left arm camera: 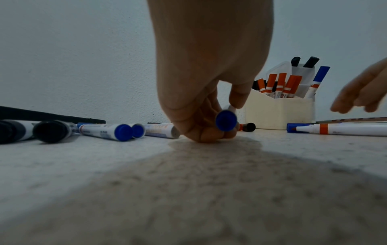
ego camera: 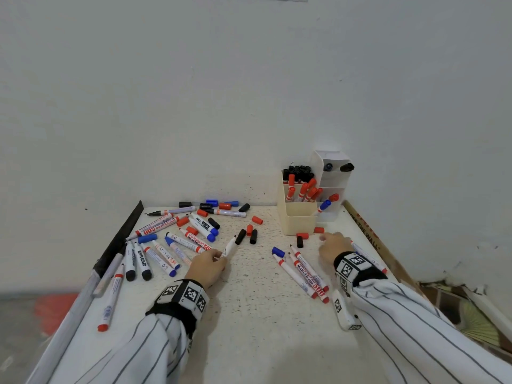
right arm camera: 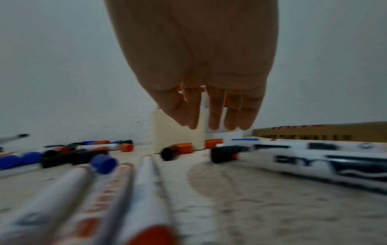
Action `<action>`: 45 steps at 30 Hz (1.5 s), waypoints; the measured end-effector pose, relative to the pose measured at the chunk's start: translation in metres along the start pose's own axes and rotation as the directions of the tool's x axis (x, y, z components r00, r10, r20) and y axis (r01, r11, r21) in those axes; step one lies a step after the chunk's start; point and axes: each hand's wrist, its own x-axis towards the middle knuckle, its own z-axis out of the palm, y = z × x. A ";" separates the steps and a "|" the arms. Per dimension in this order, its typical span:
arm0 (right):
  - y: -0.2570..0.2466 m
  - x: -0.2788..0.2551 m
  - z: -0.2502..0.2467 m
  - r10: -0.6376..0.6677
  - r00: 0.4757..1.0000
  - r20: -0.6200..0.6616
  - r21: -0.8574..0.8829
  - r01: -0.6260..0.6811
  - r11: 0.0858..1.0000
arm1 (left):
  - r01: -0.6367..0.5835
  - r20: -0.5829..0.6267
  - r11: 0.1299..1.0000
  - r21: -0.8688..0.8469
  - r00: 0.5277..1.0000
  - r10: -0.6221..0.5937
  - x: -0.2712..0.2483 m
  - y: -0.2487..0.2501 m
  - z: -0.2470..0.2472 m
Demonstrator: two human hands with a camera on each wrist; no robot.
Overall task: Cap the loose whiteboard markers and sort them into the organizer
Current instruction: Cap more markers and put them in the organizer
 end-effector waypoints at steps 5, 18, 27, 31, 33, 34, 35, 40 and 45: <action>0.039 0.017 0.002 0.141 0.989 0.047 -0.201 -0.129 0.971 | -0.006 -0.009 1.000 -0.025 1.000 0.006 0.000 0.001 0.003; 0.049 0.026 -0.002 0.098 0.995 -0.019 -0.085 -0.099 0.991 | -0.037 -0.002 0.998 -0.051 0.999 0.037 -0.006 0.005 0.003; 0.053 0.019 -0.003 0.002 1.000 -0.014 -0.101 -0.003 0.995 | -0.045 -0.002 0.998 -0.046 0.999 0.045 -0.007 0.006 0.003; 0.052 0.020 -0.001 0.007 0.997 0.074 -0.204 0.009 0.979 | -0.051 0.005 0.998 -0.033 0.999 0.051 -0.006 0.006 0.003; 0.052 0.024 0.000 0.011 1.000 0.010 -0.144 -0.010 0.990 | -0.054 0.008 0.998 -0.026 0.999 0.054 -0.007 0.006 0.002; 0.052 0.025 0.000 0.015 0.998 -0.060 -0.052 -0.018 0.999 | -0.056 0.010 0.998 -0.024 0.998 0.056 -0.008 0.007 0.002; 0.051 0.024 0.000 0.015 0.990 -0.141 0.059 -0.006 0.998 | -0.062 0.010 0.998 -0.025 0.998 0.062 -0.008 0.008 0.002; 0.013 -0.007 -0.010 -0.148 0.954 -0.260 0.372 0.240 0.897 | -0.135 0.029 0.991 0.013 0.990 0.135 -0.014 0.010 0.001; -0.031 -0.038 -0.006 -0.444 0.889 -0.113 0.416 0.448 0.791 | -0.203 0.083 0.978 0.039 0.976 0.200 -0.018 0.011 -0.001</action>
